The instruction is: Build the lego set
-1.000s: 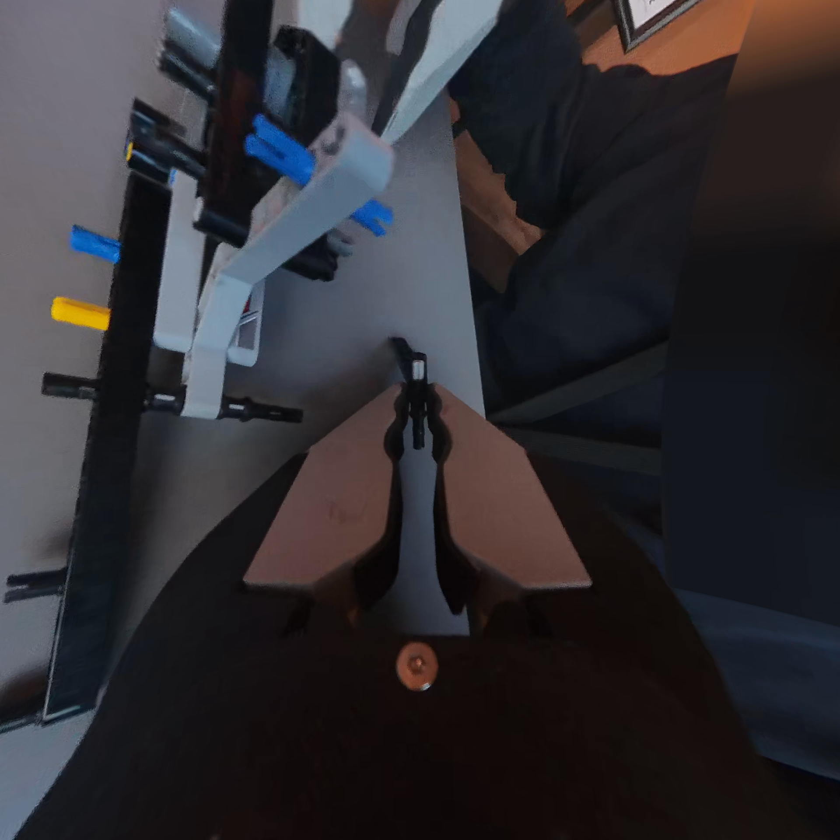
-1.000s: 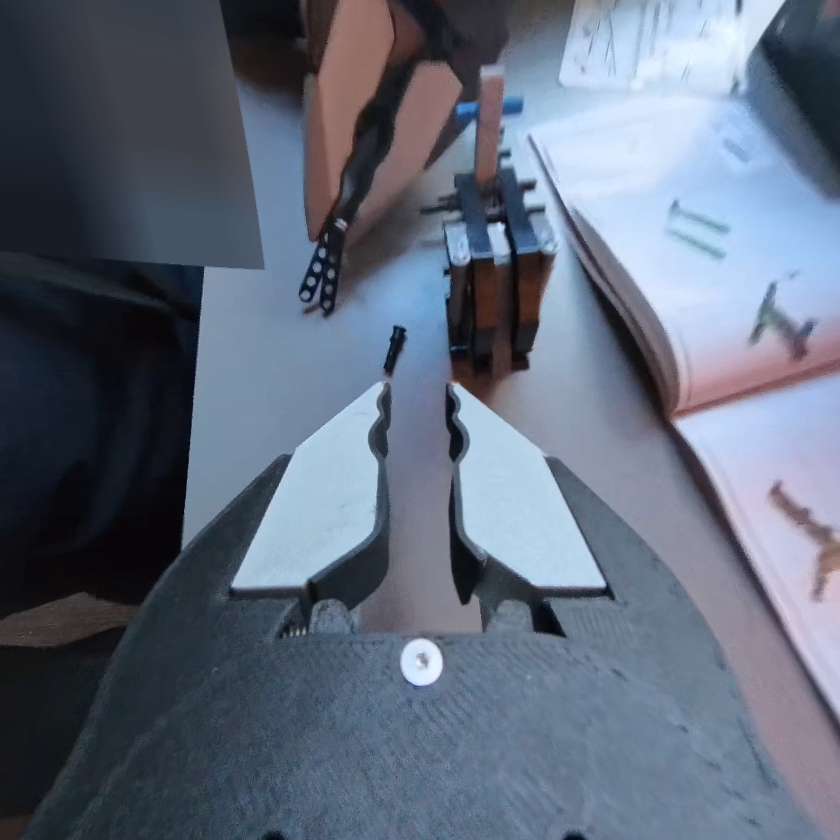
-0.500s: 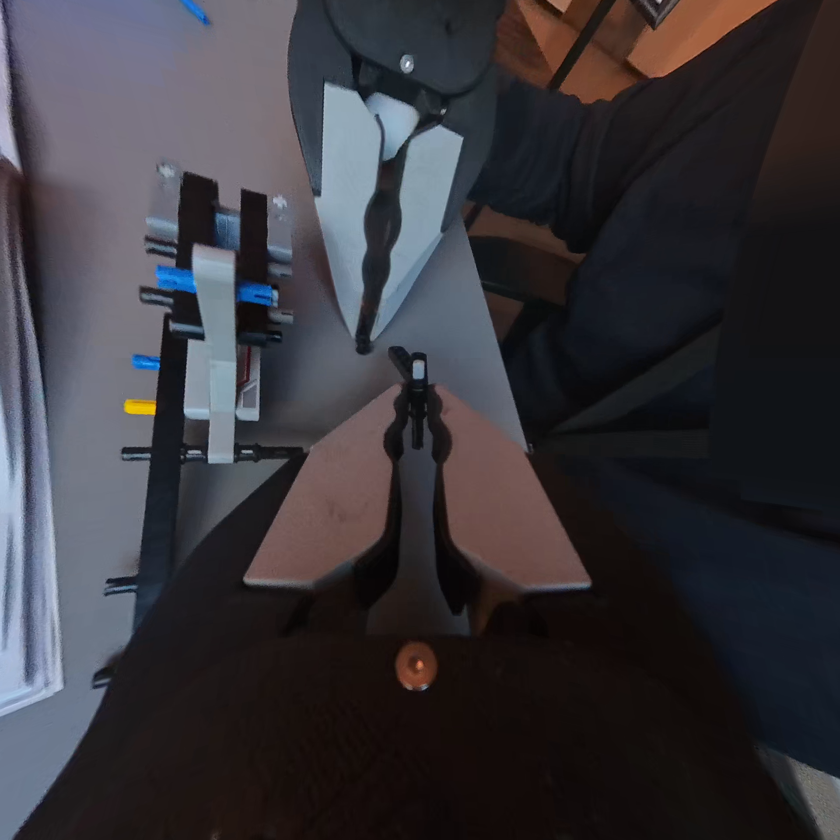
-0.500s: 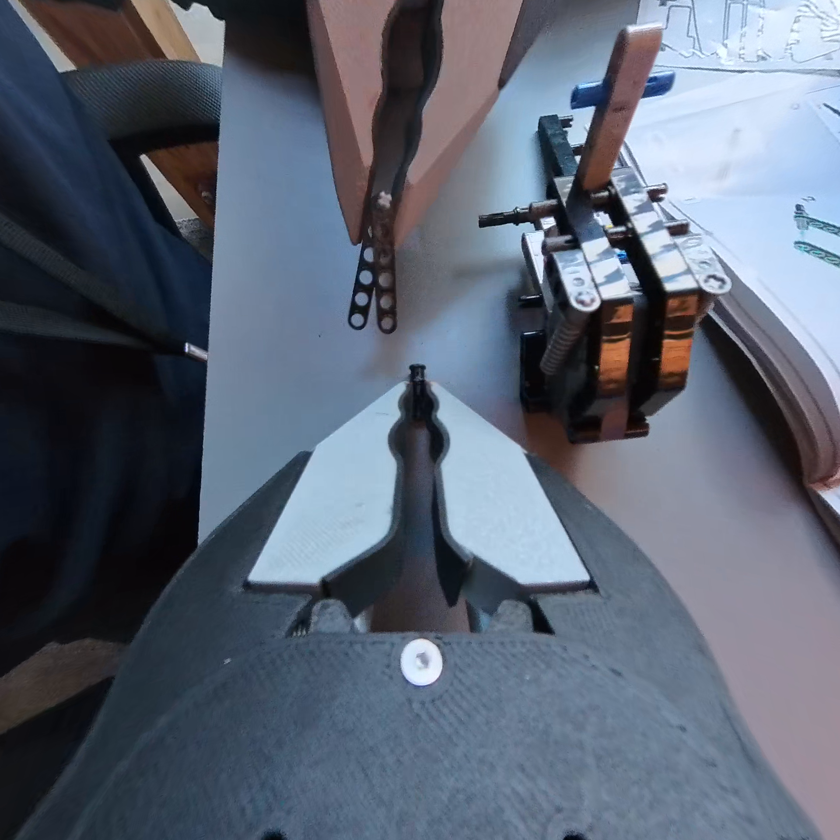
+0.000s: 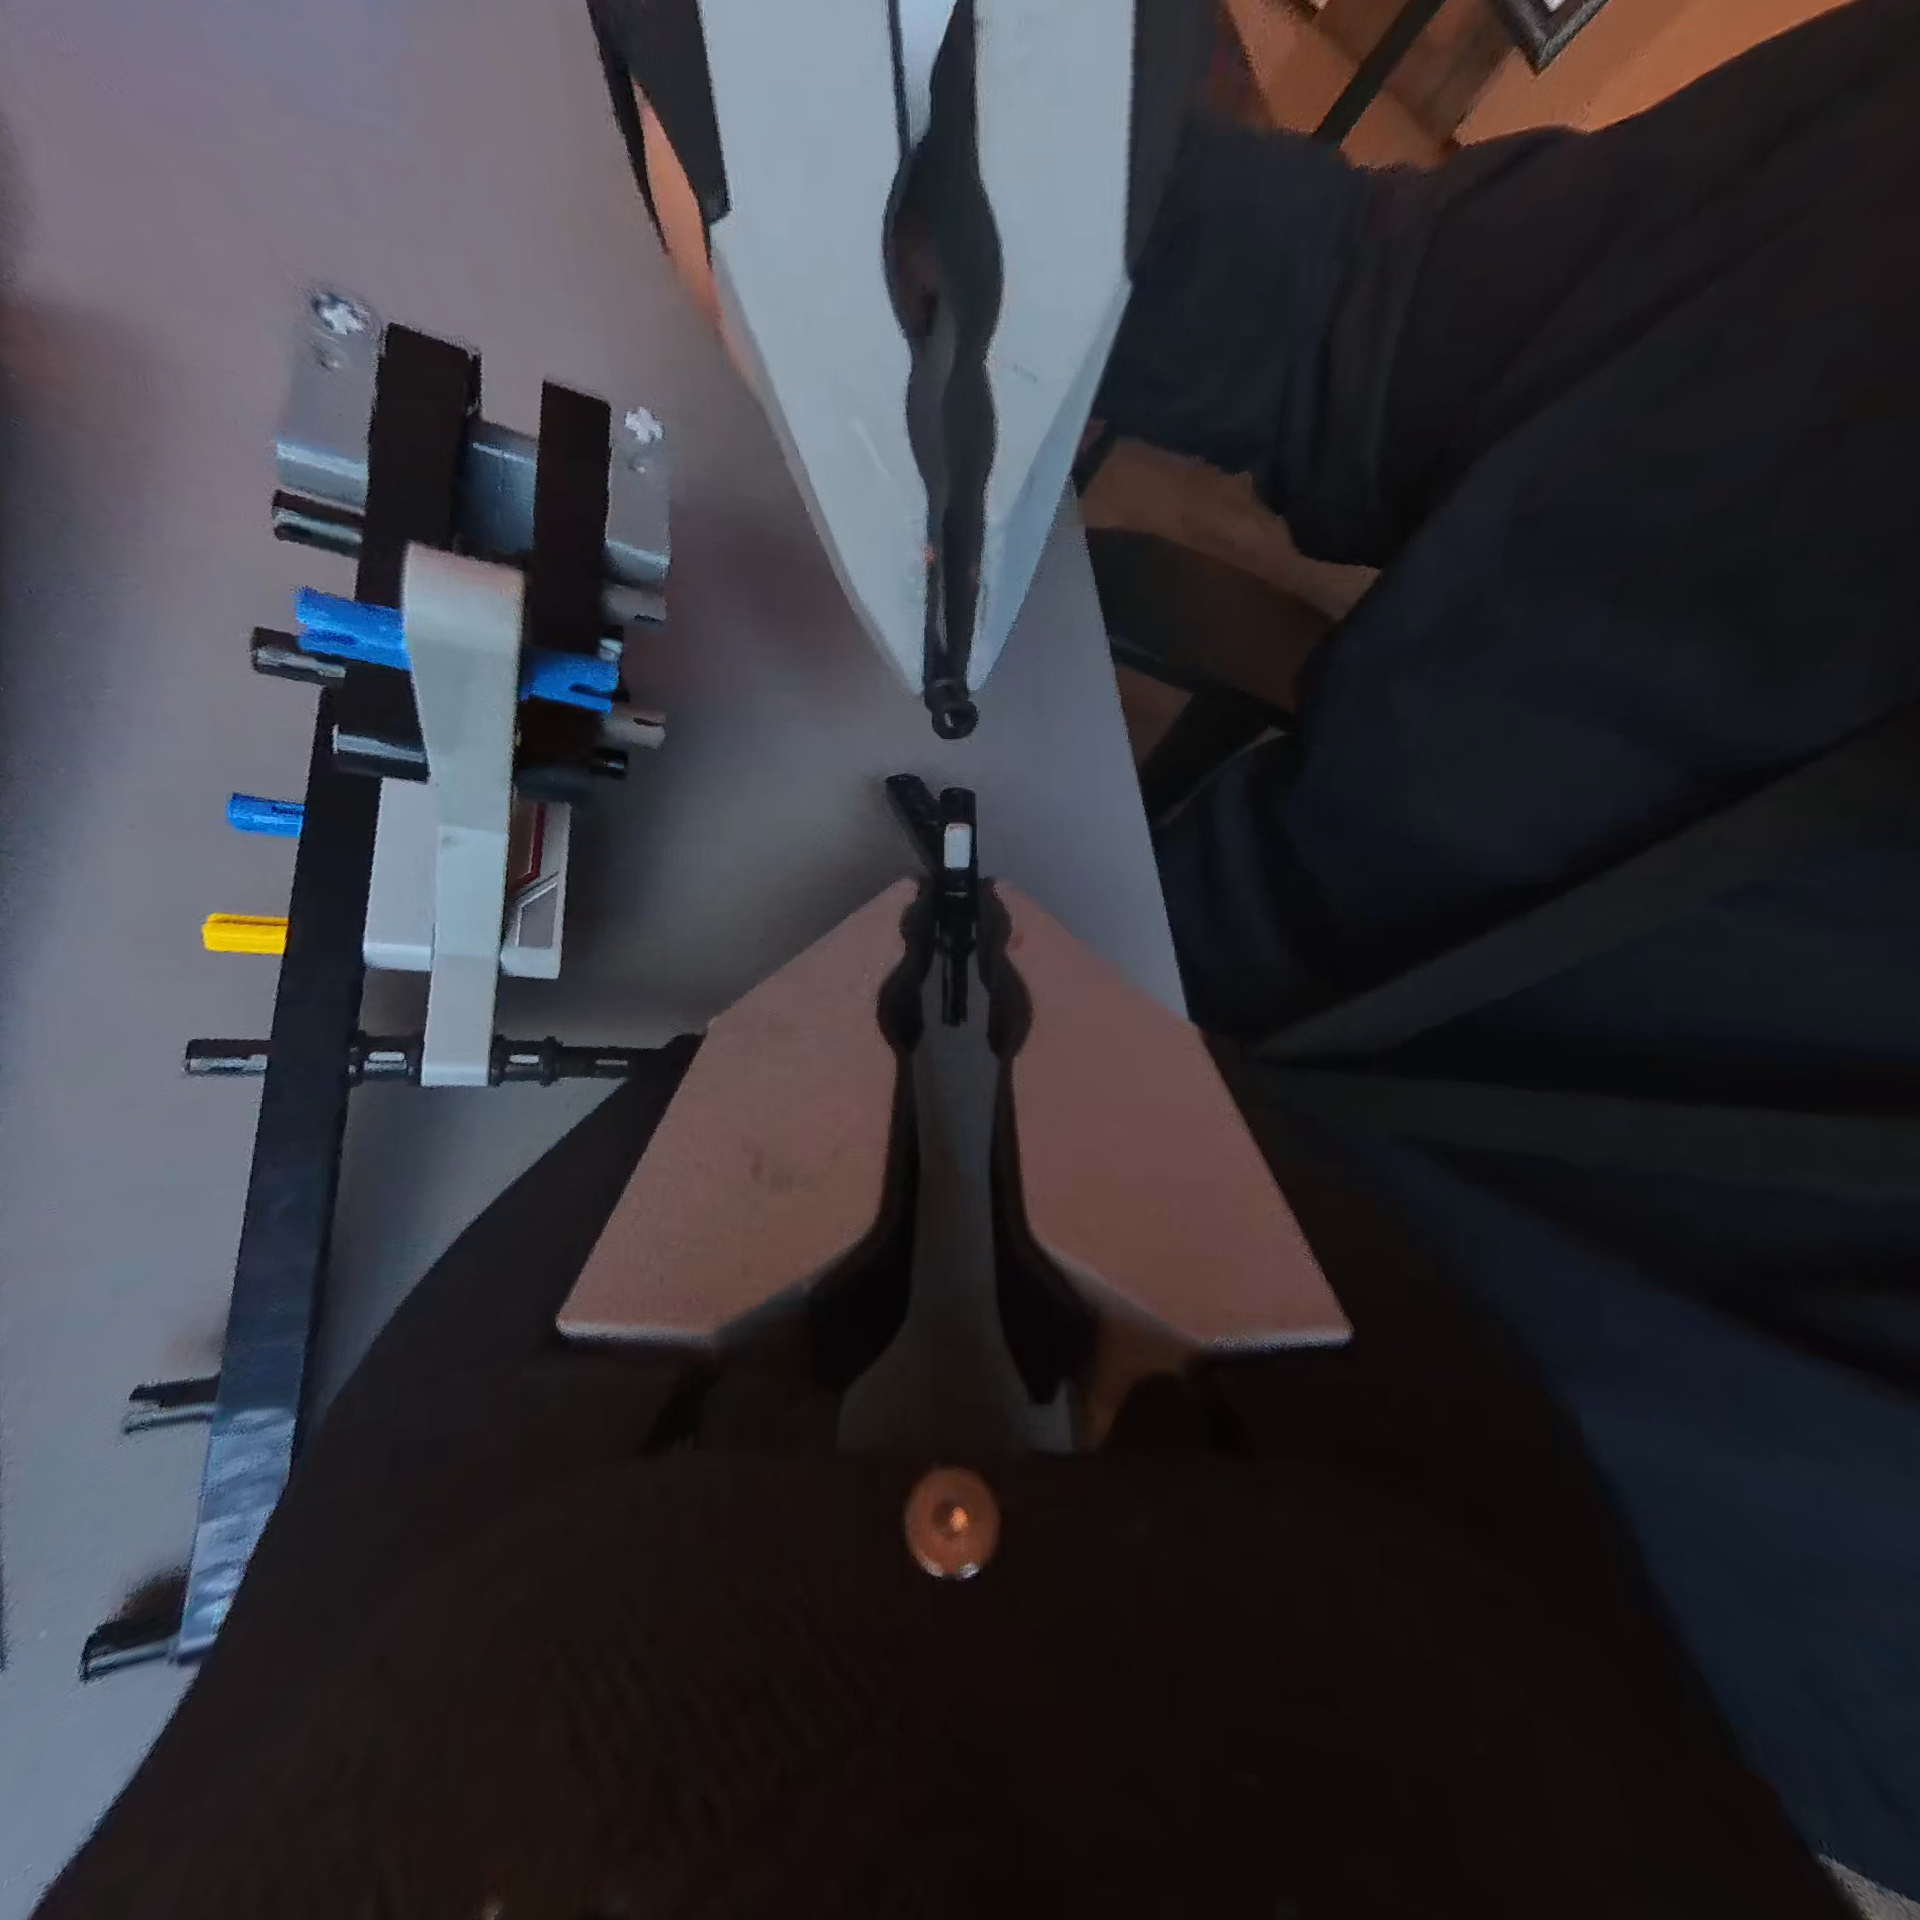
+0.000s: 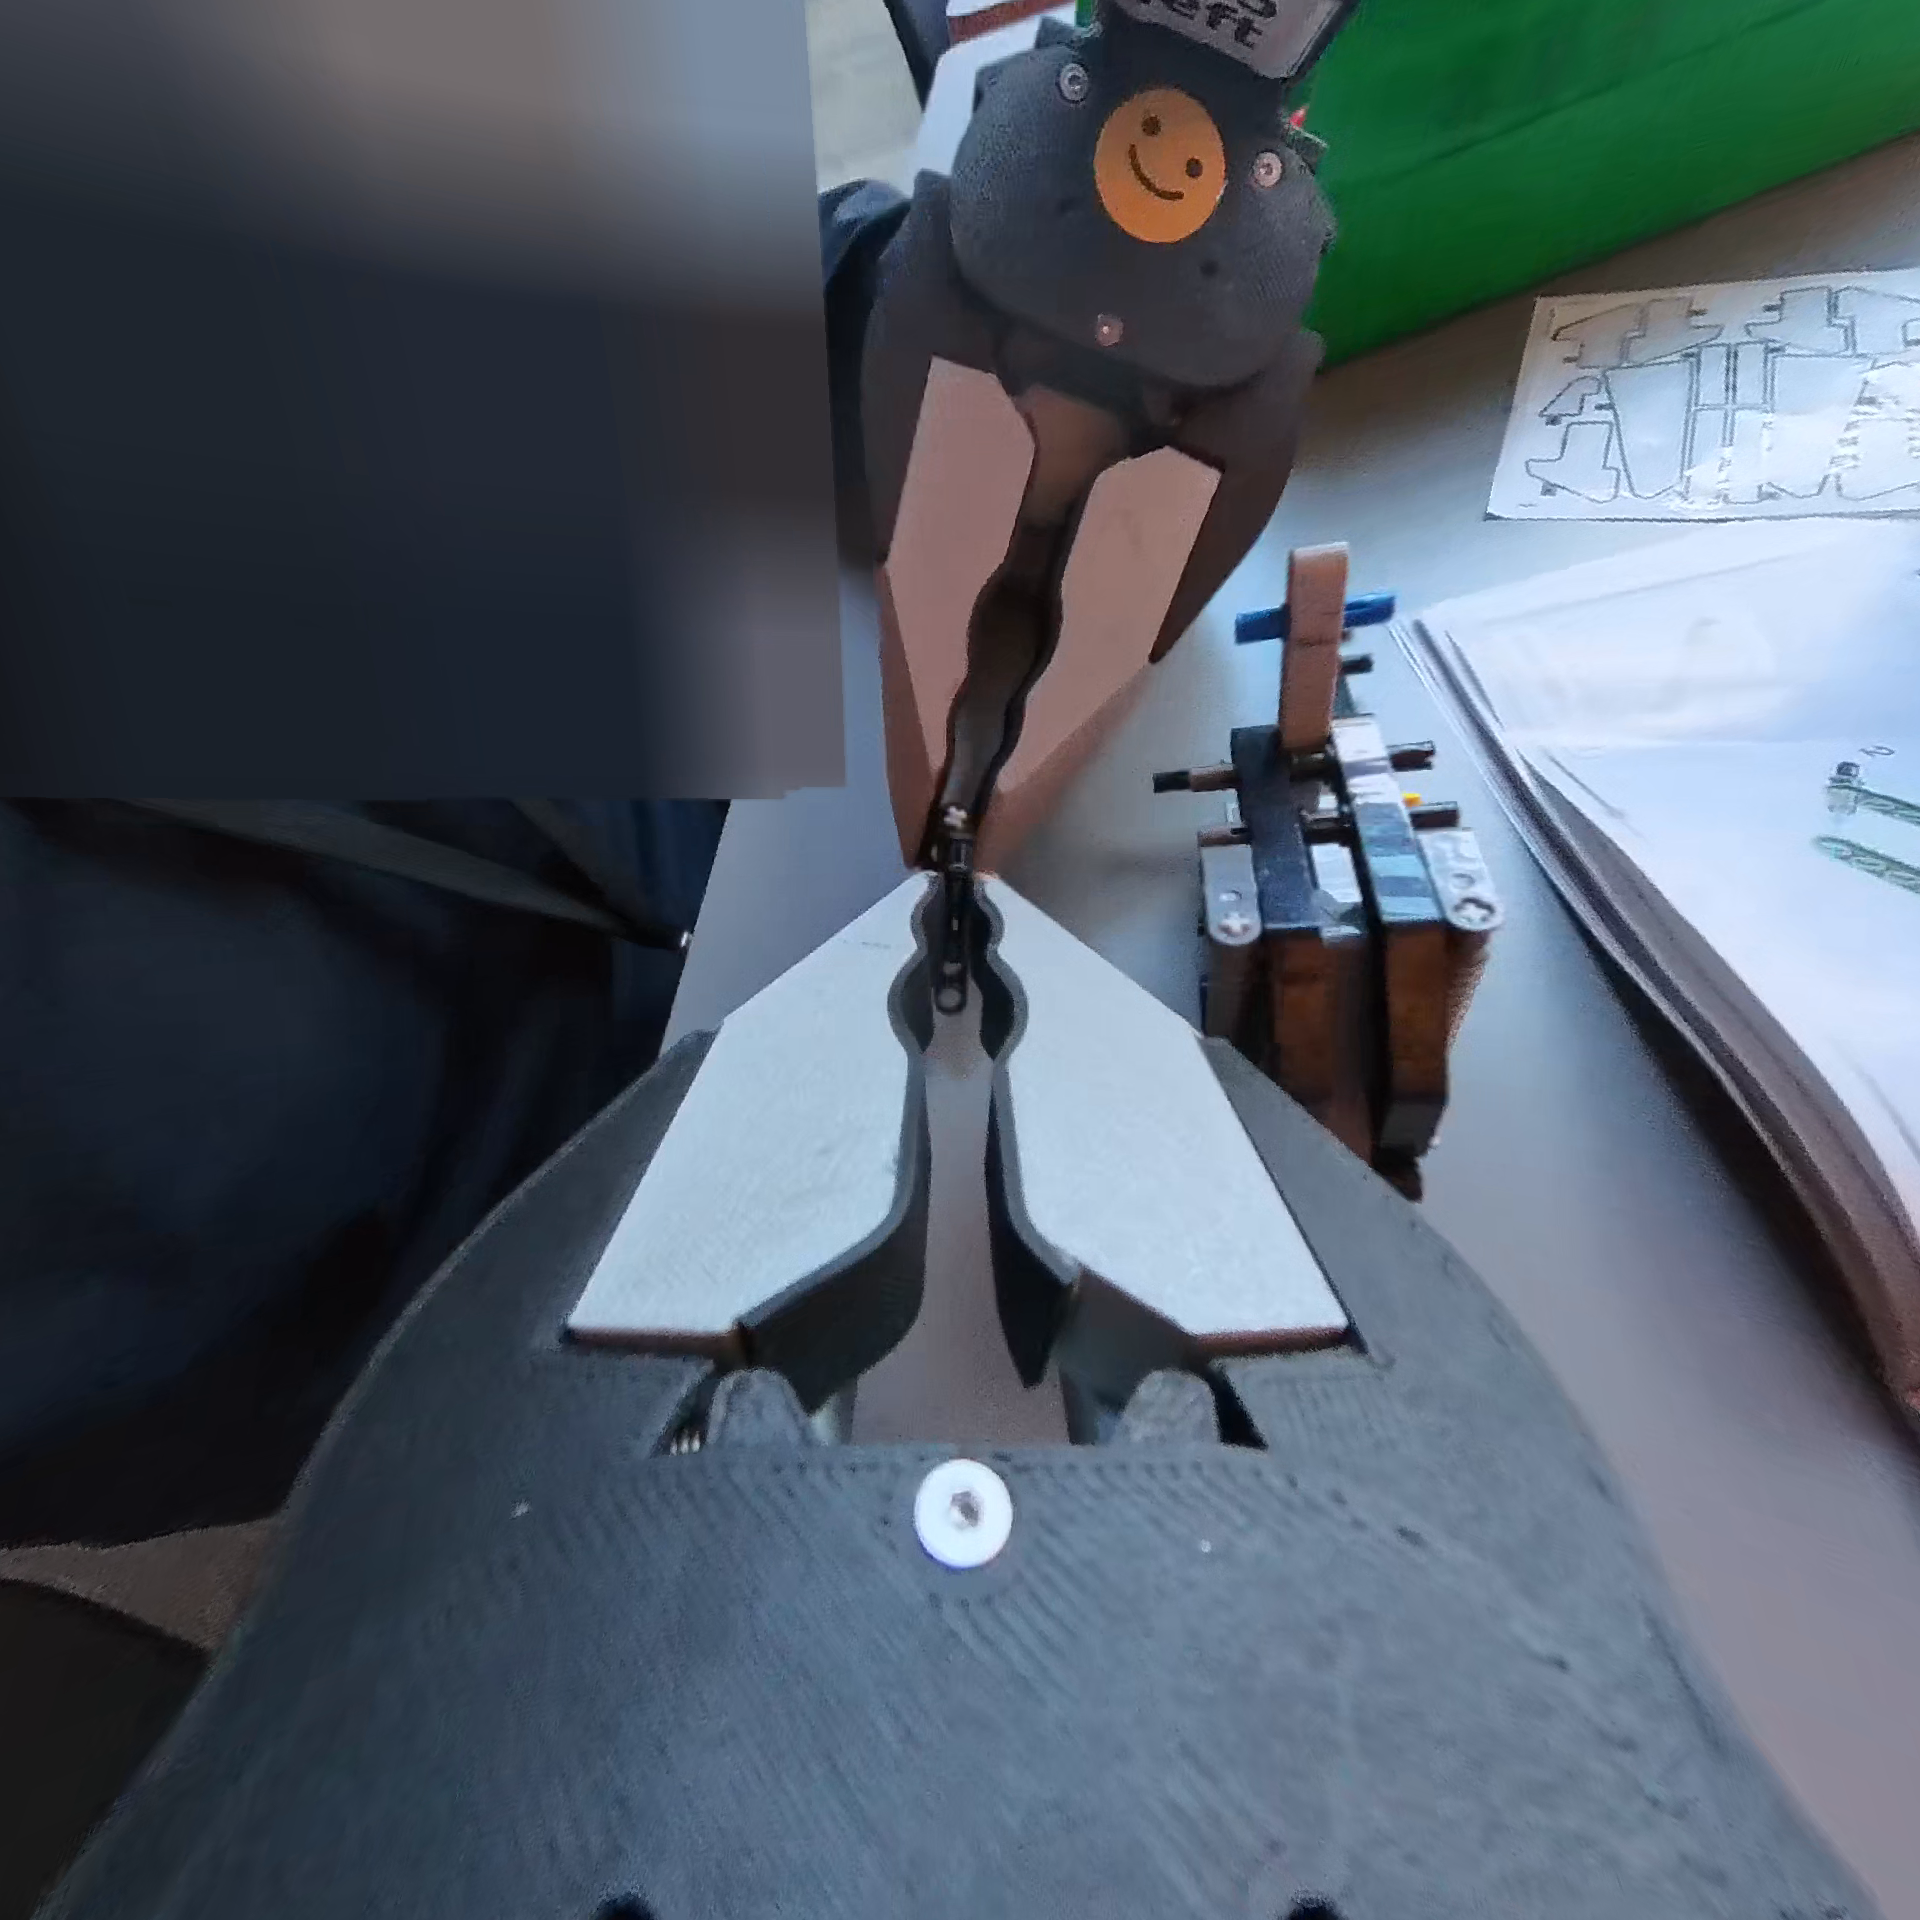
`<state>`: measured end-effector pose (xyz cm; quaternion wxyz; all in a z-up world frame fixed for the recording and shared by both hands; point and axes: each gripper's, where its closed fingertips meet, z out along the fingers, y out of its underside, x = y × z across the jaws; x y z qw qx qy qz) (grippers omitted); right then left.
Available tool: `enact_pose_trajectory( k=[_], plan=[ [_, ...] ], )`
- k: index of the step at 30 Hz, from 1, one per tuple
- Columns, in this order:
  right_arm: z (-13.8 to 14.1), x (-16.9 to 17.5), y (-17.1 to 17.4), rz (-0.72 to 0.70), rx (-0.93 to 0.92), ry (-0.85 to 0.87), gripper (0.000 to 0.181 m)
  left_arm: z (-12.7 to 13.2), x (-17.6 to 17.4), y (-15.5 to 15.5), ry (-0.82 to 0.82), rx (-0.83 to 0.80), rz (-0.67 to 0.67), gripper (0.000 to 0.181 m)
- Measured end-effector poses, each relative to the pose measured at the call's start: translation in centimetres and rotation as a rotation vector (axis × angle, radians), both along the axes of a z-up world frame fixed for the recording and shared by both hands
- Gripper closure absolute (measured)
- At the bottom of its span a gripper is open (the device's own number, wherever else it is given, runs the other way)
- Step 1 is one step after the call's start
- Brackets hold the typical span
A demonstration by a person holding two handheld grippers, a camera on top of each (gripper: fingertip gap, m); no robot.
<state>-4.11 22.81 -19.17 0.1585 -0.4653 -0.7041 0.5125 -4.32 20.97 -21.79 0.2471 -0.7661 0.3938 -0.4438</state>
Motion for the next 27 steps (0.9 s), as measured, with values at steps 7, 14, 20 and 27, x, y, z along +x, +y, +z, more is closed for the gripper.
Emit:
enact_pose_trajectory(
  k=[7, 14, 20, 27],
  plan=[
    [-0.1, 0.0, -0.4, 0.026, 0.001, 0.001, 0.181, 0.2, 0.0, 0.0, -0.024, -0.026, 0.016, 0.176],
    [-0.6, -0.4, -0.7, 0.044, 0.051, -0.040, 0.181, 0.1, 0.2, -0.3, -0.007, -0.032, 0.013, 0.175],
    [-1.2, -0.4, -0.5, 0.072, 0.213, -0.189, 0.181, -0.3, 0.1, -0.2, 0.014, -0.049, 0.023, 0.176],
    [-1.4, -0.6, -0.8, 0.154, 0.314, -0.369, 0.180, -0.5, 0.1, -0.3, 0.024, -0.048, 0.026, 0.175]
  ],
)
